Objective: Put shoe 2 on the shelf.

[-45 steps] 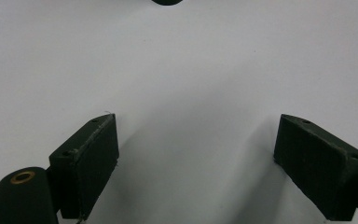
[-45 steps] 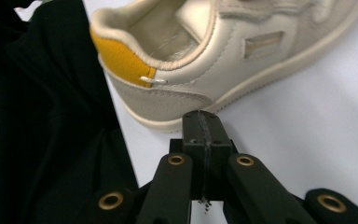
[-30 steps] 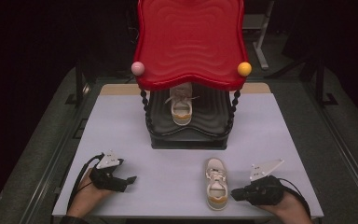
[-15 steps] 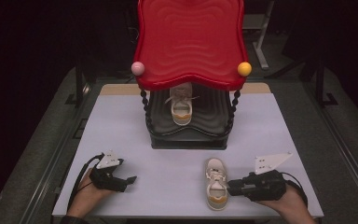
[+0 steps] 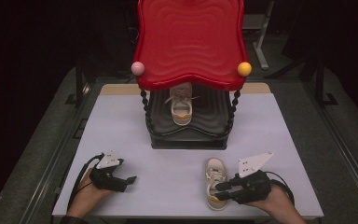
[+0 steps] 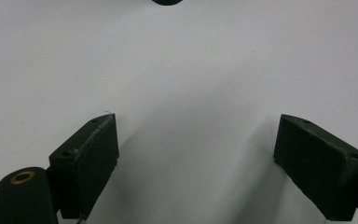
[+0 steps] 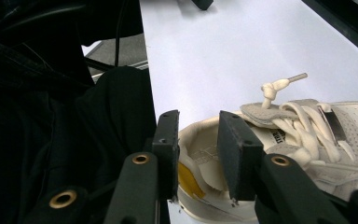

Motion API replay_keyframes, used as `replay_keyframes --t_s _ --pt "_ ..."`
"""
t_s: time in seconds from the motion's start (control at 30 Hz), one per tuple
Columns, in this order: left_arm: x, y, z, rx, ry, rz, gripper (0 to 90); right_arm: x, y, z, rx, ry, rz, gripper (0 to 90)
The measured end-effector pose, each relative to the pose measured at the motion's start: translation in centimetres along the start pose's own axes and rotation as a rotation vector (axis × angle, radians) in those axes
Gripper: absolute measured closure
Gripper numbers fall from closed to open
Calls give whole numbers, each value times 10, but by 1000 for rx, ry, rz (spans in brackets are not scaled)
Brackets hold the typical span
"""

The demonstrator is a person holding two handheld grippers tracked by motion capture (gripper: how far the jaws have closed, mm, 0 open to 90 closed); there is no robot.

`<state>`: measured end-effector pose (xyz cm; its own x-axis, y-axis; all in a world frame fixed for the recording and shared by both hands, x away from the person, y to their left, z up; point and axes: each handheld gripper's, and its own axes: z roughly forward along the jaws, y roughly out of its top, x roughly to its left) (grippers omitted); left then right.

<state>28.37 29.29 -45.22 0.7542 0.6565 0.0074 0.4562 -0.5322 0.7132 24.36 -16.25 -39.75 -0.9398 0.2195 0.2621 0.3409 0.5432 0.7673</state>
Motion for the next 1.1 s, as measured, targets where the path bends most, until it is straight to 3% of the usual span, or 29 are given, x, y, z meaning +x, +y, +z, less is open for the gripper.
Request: replay_keyframes --t_s 0.3,0.67,0.73,0.87,0.93,1.1 --pt "0 0 0 0 0 0 131 1 0 5 8 30 -16 652" --pt "0 0 0 -1 0 0 131 -3 -7 19 72 53 -14 652" --pt "0 0 0 0 0 0 131 -3 -9 22 92 57 -33 652" --pt "0 0 0 0 0 0 131 -1 -10 23 81 33 -78 652" --pt "0 0 0 0 0 0 131 0 -12 23 72 38 -71 653" --pt "0 0 0 0 0 0 131 -3 -11 24 78 74 -61 730"
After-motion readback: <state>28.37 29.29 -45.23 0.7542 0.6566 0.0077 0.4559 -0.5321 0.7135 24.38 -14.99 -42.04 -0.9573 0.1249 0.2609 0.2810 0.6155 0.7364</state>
